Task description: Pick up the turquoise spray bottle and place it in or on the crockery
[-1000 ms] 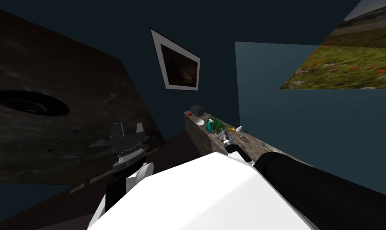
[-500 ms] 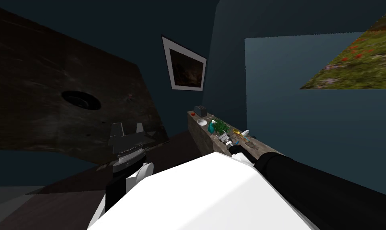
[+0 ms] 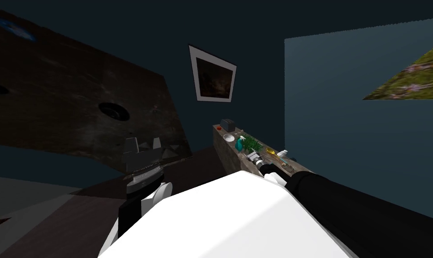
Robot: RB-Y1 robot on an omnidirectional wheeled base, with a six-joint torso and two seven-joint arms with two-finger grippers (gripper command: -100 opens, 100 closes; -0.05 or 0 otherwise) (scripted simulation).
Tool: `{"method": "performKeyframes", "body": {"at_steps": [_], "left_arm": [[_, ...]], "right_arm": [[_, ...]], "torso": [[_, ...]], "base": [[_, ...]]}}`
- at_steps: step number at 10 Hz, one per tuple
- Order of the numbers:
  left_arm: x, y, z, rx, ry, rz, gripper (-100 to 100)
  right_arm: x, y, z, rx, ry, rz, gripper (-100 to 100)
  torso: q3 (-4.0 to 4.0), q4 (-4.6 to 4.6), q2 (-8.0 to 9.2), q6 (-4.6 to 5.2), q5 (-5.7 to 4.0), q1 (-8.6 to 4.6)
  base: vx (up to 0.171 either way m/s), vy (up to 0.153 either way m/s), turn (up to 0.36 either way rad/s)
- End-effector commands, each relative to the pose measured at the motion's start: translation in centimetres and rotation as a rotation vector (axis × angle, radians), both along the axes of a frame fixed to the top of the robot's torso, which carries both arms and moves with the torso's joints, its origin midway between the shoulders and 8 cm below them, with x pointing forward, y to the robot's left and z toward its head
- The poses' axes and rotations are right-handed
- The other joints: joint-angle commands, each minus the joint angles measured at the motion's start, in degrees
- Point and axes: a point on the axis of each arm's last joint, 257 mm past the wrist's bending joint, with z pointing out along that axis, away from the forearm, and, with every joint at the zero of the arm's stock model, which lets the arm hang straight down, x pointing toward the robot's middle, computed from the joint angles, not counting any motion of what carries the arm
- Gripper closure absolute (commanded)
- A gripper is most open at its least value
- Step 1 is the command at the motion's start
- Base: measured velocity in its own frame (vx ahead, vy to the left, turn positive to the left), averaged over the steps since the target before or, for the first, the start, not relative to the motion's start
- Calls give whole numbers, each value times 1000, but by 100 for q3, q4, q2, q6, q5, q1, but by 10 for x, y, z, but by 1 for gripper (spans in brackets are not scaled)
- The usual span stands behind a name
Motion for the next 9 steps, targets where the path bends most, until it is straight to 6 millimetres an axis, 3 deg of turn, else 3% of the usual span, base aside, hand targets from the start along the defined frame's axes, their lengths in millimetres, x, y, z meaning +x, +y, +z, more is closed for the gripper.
{"method": "performKeyframes", "body": {"at_steps": [1, 9], "left_arm": [[0, 0, 0, 0, 0, 0, 0], [0, 0, 0, 0, 0, 0, 0]], "right_arm": [[-9, -2, -2, 76, 15, -24, -100], [-28, 11, -4, 330, 43, -59, -100]], "torso": [[0, 0, 0, 0, 0, 0], [-10, -4, -17, 1, -2, -10]], "base": [[15, -57, 271], [25, -41, 119]]}}
